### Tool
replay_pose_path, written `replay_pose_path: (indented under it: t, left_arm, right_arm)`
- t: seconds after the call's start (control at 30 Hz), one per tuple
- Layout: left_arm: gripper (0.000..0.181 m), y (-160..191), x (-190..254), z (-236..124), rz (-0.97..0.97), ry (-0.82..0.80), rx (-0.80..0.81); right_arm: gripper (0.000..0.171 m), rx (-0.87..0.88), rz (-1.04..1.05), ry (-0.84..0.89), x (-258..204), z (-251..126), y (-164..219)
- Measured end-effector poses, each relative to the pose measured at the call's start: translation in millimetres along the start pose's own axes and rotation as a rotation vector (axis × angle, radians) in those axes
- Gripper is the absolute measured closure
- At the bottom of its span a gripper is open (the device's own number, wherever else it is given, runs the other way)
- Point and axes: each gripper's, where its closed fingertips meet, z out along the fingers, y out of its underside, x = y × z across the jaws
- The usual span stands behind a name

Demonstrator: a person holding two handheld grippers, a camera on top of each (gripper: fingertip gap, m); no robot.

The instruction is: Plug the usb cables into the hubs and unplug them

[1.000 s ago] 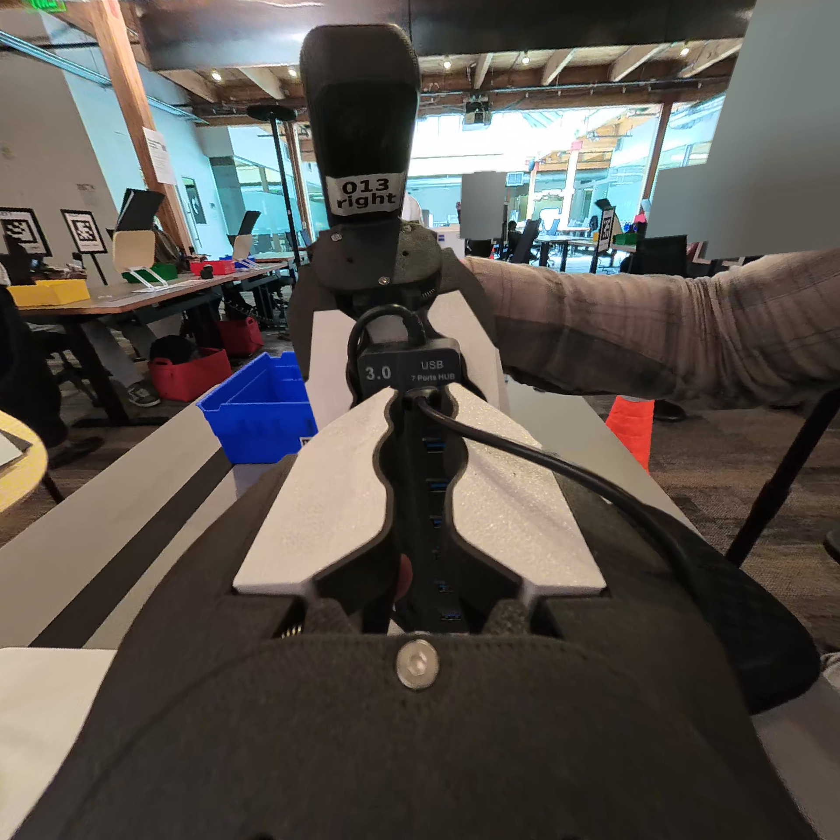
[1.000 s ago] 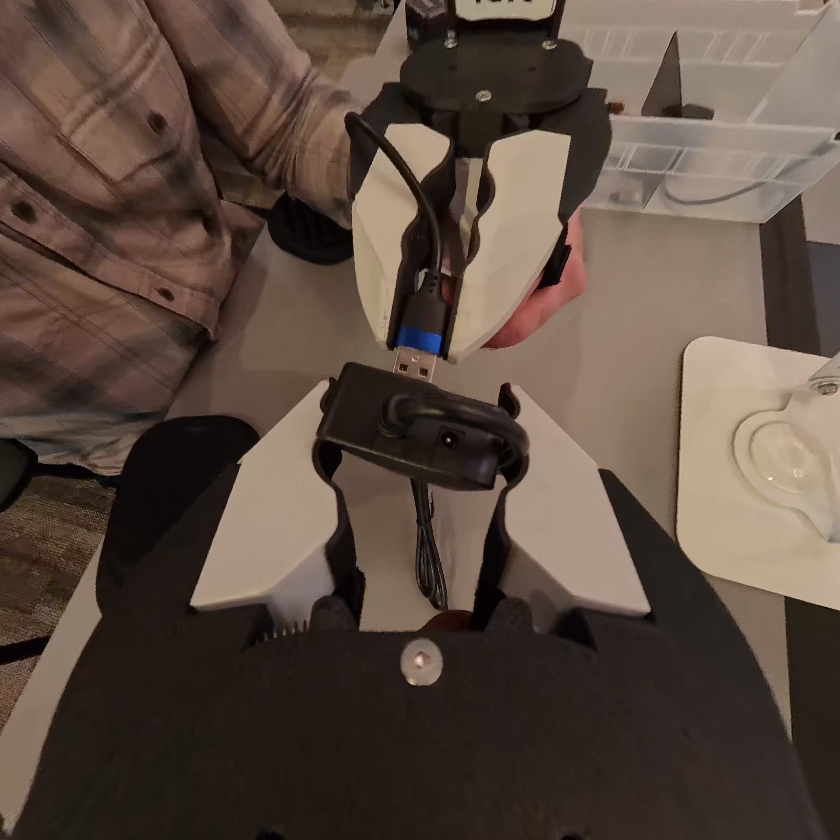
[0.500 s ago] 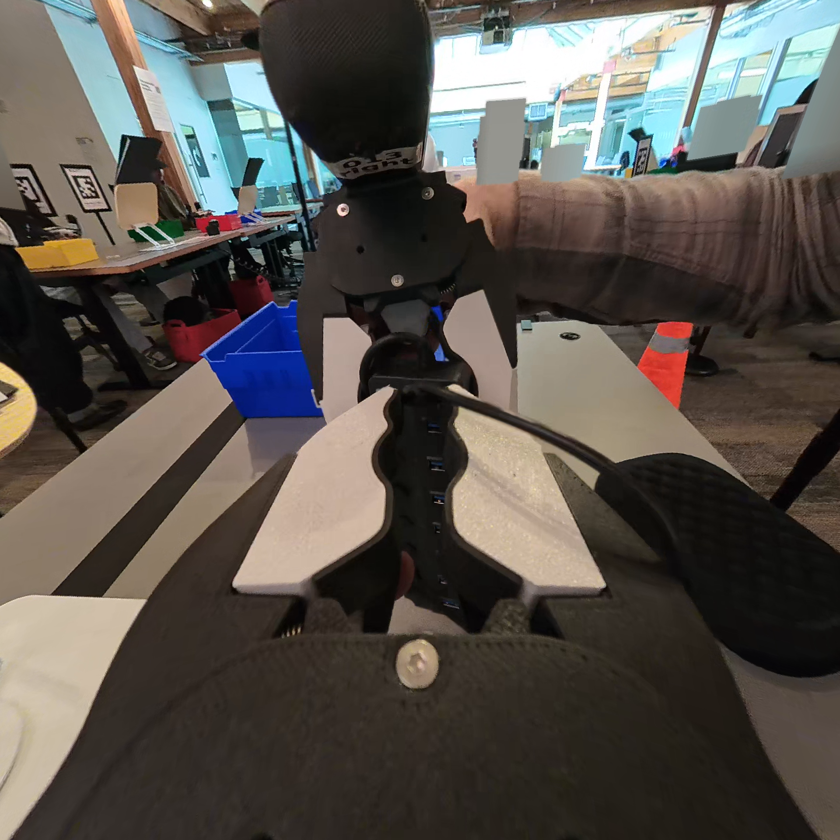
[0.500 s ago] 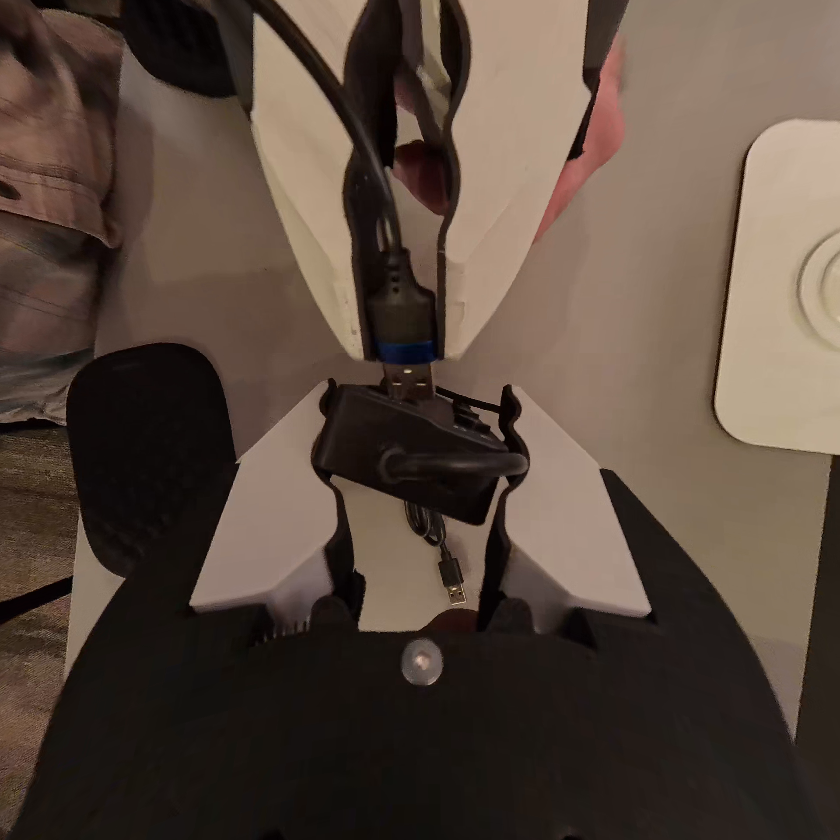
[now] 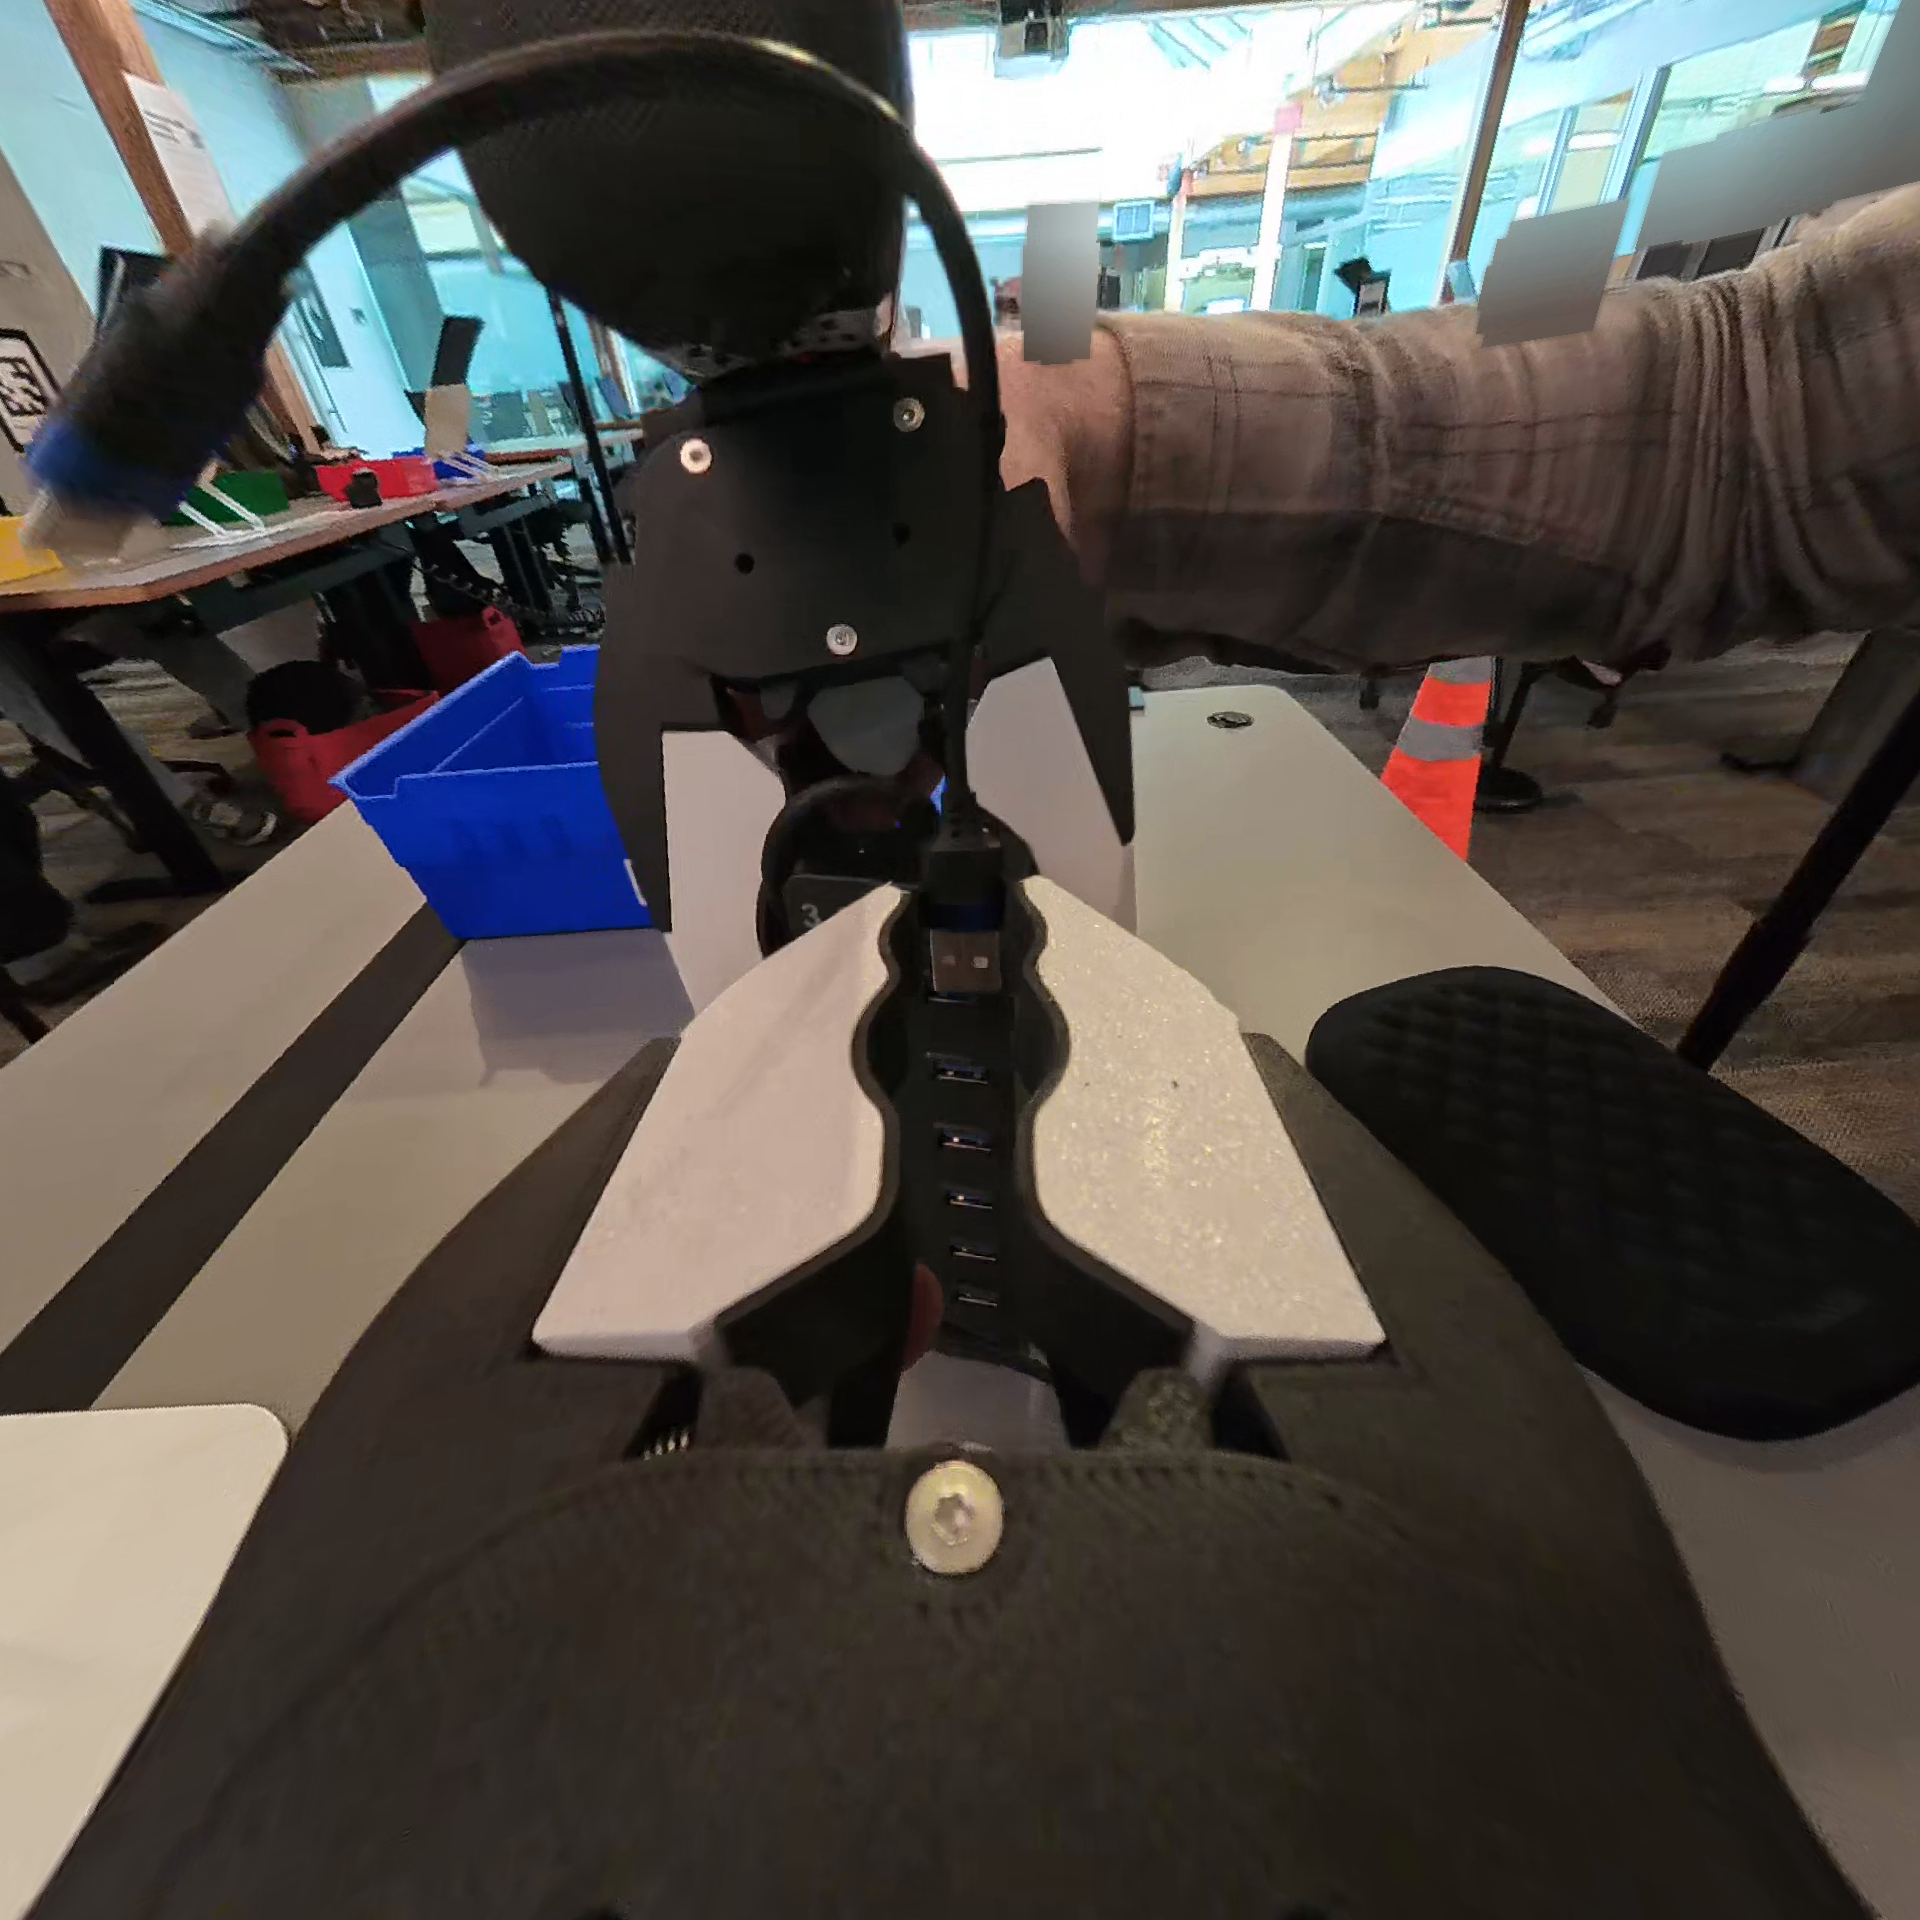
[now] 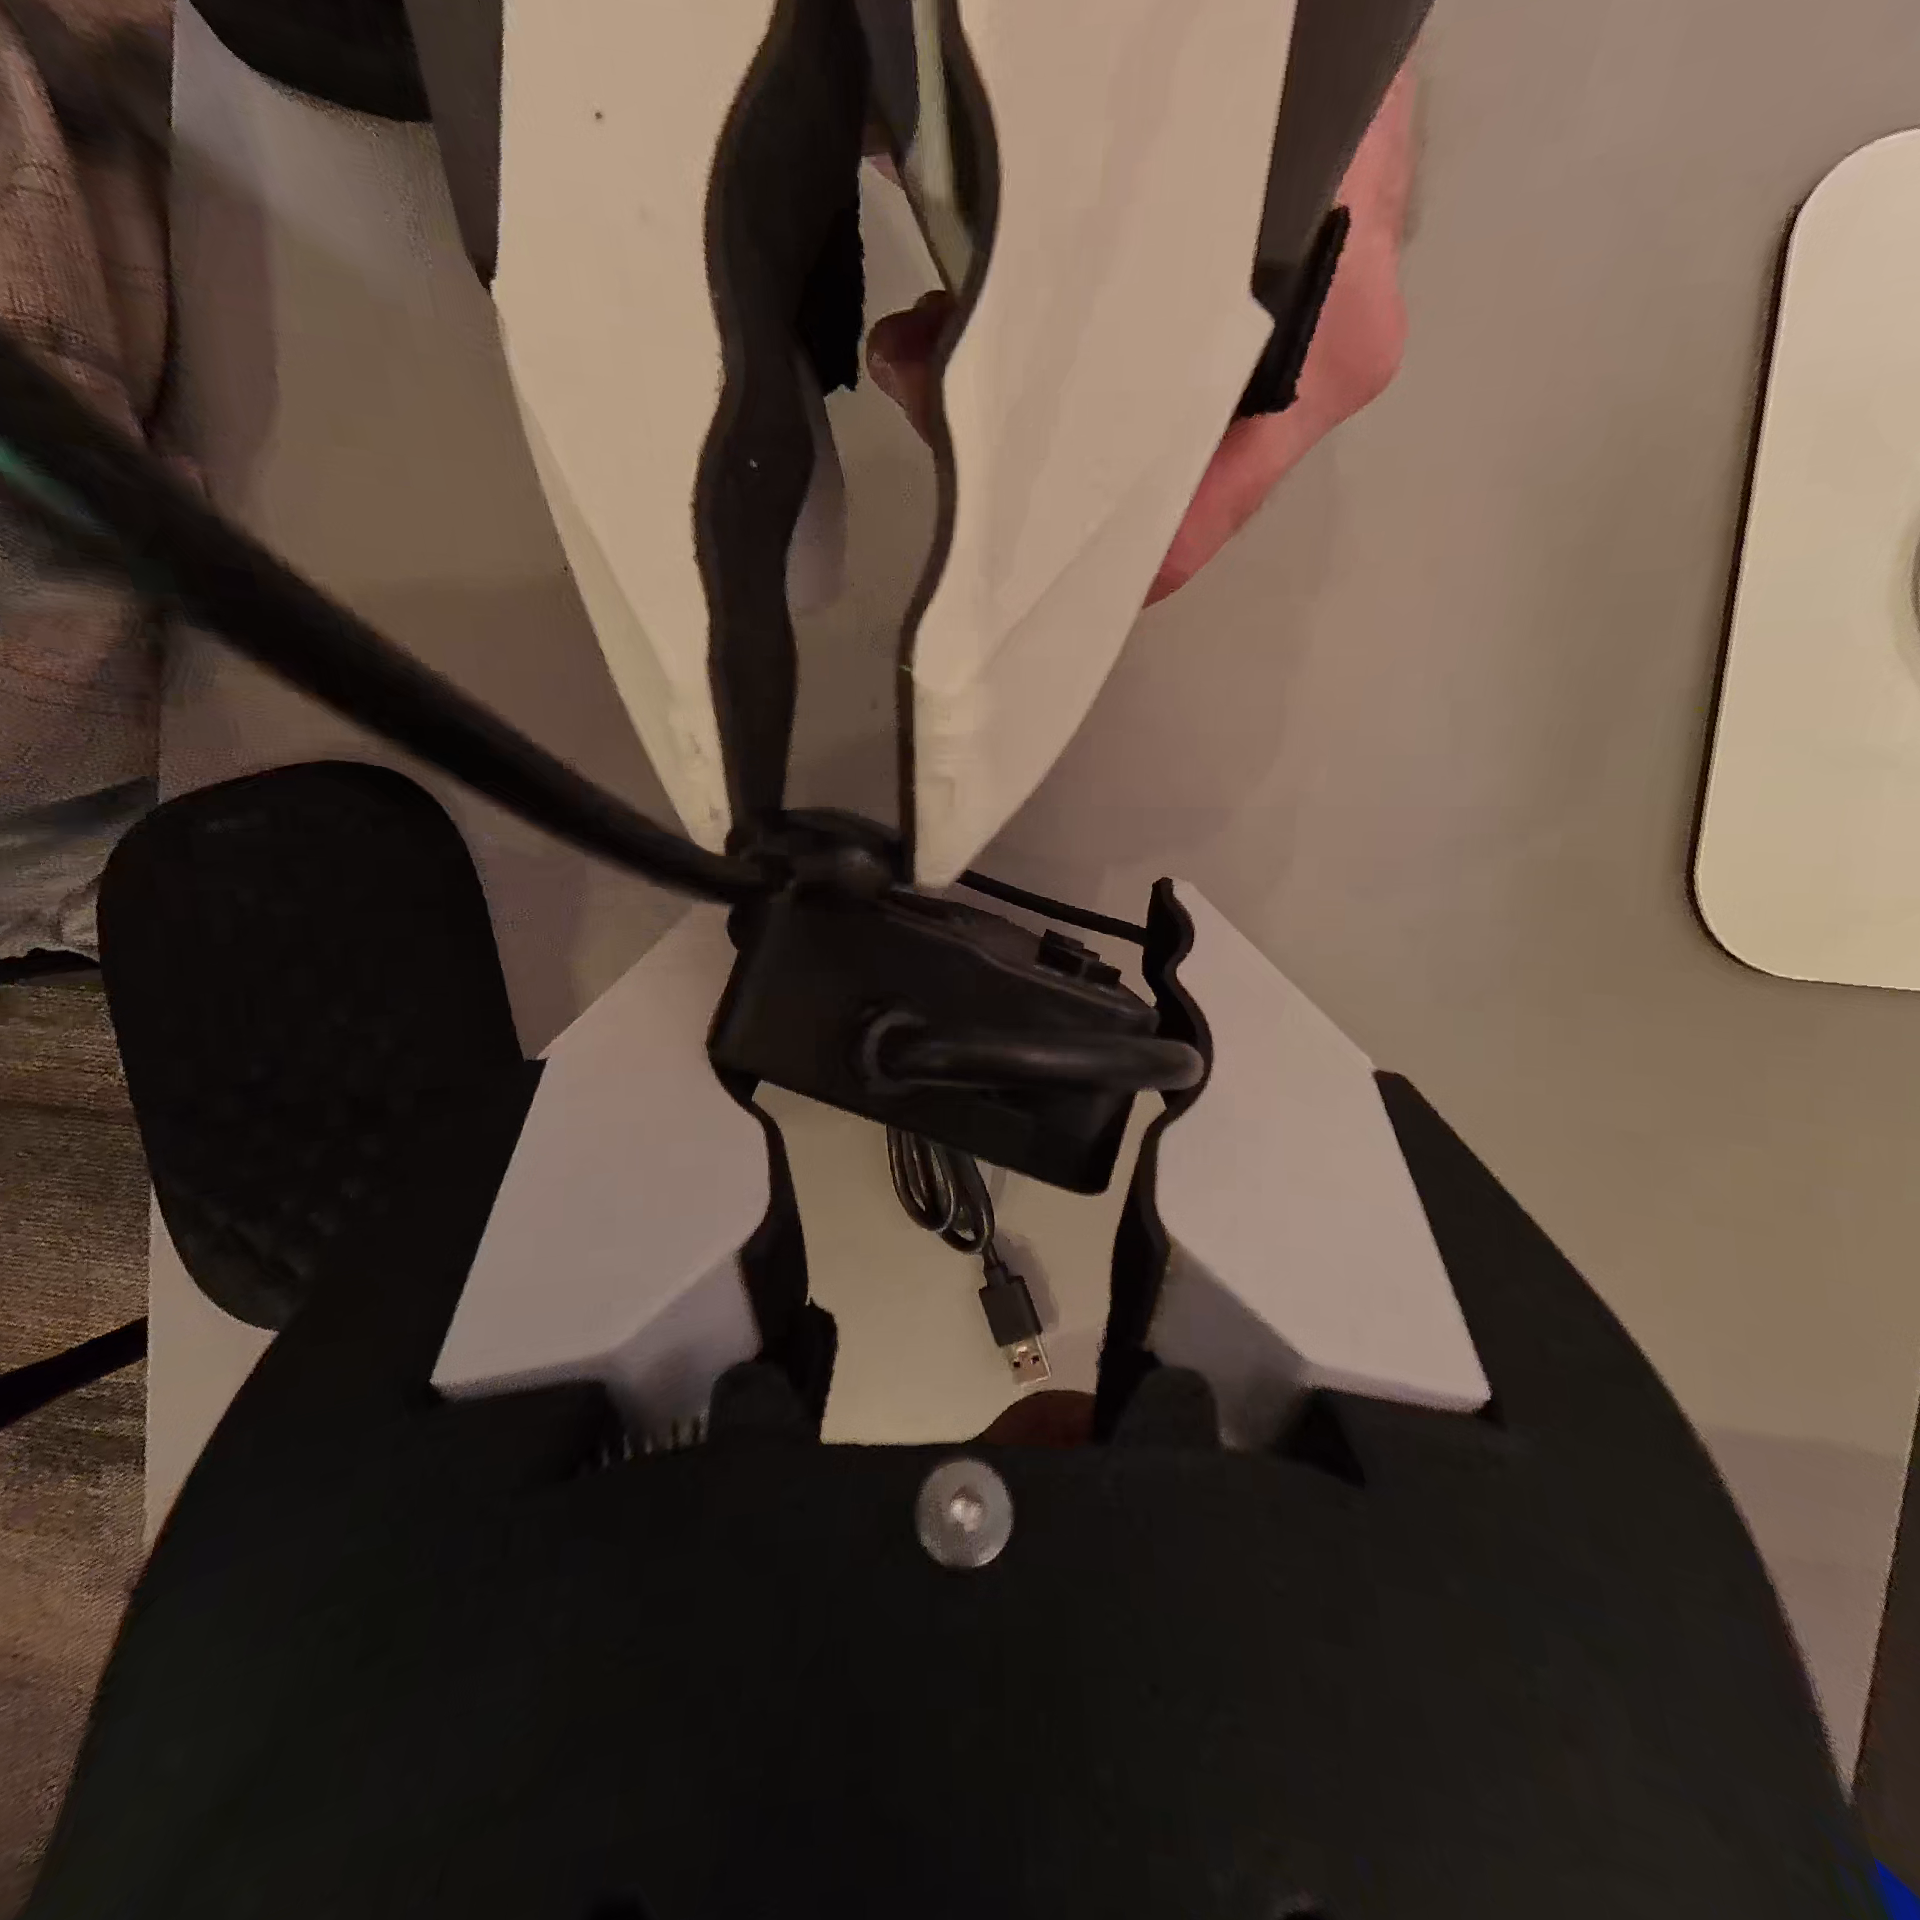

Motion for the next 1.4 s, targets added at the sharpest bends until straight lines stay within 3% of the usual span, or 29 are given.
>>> replay_pose_path:
  t: [0.33, 0.57, 0.7, 0.8, 0.87, 0.97, 1.03, 1.2, 1.23, 1.4]
  left_arm:
    - [0.167, 7.8, 1.5, 3.6, -0.029, 0.023, 0.031]
    - [0.166, 9.7, -0.1, 3.9, -0.045, 0.025, 0.043]
    - [0.166, 9.8, 0.4, 4.2, -0.045, 0.027, 0.045]
    - [0.166, 10.6, 1.0, 5.6, -0.051, 0.030, 0.047]
    - [0.166, 12.1, 1.3, 6.9, -0.049, 0.030, 0.040]
    - [0.167, 12.5, 5.2, 11.5, -0.037, 0.024, 0.037]
    - [0.167, 13.1, 3.8, 11.6, -0.035, 0.017, 0.029]
    - [0.167, 12.8, 2.3, 10.9, -0.044, 0.011, 0.036]
    - [0.167, 12.8, 1.7, 11.0, -0.046, 0.007, 0.038]
    - [0.167, 12.1, 4.6, 14.3, -0.056, 0.011, 0.044]
  right_arm:
    - [0.075, -0.098, 0.078, 0.044, 5.4, -0.2, 11.5]
    - [0.072, -0.124, 0.157, 0.104, 7.2, -3.2, 14.7]
    - [0.075, -0.179, 0.237, 0.213, 15.2, -8.8, 22.9]
    - [0.069, -0.189, 0.291, 0.273, 17.6, -13.4, 25.4]
    - [0.078, -0.178, 0.295, 0.284, 16.5, -14.7, 22.1]
    - [0.076, -0.203, 0.258, 0.263, 11.9, -12.5, 20.0]
    - [0.089, -0.217, 0.246, 0.256, 11.3, -12.6, 19.4]
    - [0.092, -0.284, 0.221, 0.254, 9.7, -12.5, 21.6]
    - [0.103, -0.294, 0.224, 0.256, 10.0, -13.6, 22.4]
    - [0.104, -0.337, 0.222, 0.240, 8.9, -16.8, 28.5]
